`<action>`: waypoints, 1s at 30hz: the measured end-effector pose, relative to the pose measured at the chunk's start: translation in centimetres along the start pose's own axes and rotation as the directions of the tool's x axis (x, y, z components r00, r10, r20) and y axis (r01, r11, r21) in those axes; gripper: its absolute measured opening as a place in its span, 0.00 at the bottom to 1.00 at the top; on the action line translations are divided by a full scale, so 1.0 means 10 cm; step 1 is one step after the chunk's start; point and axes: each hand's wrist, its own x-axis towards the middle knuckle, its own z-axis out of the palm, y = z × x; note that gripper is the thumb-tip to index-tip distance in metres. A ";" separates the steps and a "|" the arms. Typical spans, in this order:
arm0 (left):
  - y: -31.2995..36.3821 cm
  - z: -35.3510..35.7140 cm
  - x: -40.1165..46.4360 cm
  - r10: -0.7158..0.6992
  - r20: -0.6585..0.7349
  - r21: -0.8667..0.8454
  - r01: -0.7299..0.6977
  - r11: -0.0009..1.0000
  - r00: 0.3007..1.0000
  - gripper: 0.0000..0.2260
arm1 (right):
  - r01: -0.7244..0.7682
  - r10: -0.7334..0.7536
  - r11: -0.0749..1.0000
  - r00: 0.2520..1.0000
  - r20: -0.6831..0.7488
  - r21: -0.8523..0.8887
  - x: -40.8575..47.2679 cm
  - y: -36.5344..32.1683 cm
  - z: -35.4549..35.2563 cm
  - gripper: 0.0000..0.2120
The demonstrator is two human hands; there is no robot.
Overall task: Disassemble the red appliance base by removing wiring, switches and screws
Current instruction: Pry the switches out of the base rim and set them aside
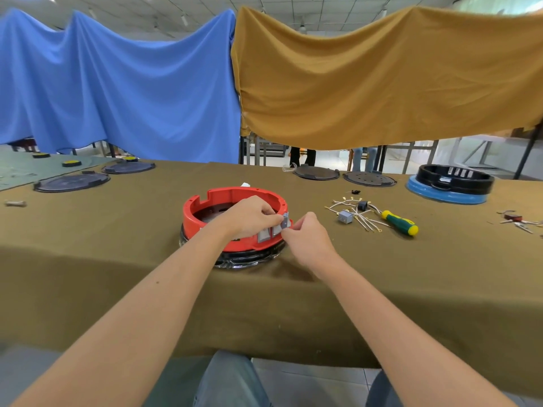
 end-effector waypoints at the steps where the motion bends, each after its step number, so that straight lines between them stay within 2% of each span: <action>1: -0.01 0.00 0.00 -0.007 0.001 -0.003 0.007 1.000 1.000 0.15 | 0.016 -0.015 1.000 0.999 0.030 -0.026 0.02 0.01 -0.04 0.07; 6: -0.02 -0.01 0.02 -0.012 0.005 -0.002 0.012 1.000 1.000 0.15 | 0.139 -0.119 0.981 0.982 0.148 -0.136 0.06 0.03 -0.21 0.10; 9: -0.03 0.00 0.03 -0.010 0.008 -0.020 0.010 1.000 1.000 0.14 | 0.187 -0.160 0.970 0.972 0.169 -0.157 0.02 0.04 -0.23 0.09; 12: -0.04 -0.01 0.04 -0.004 0.021 -0.032 0.005 0.999 1.000 0.14 | 0.173 -0.162 0.978 0.982 0.101 -0.114 -0.11 0.04 -0.05 0.06; 16: -0.02 0.00 0.03 -0.002 0.022 -0.050 0.004 0.999 1.000 0.13 | 0.025 -0.022 0.997 0.999 -0.035 0.075 -0.19 -0.07 0.28 0.03; 19: -0.01 0.00 0.02 0.001 0.029 -0.053 0.001 0.999 1.000 0.12 | 0.001 0.003 0.998 0.999 -0.054 0.066 -0.17 -0.13 0.36 0.06; 22: -0.02 0.00 0.03 0.008 0.027 -0.030 -0.008 1.000 1.000 0.12 | 0.029 -0.029 1.000 1.000 -0.011 -0.009 -0.11 -0.07 0.25 0.04; 30: -0.02 -0.02 0.03 0.005 0.035 0.012 -0.005 1.000 0.999 0.14 | 0.186 -0.153 0.973 0.963 0.224 -0.134 0.05 0.03 -0.20 0.04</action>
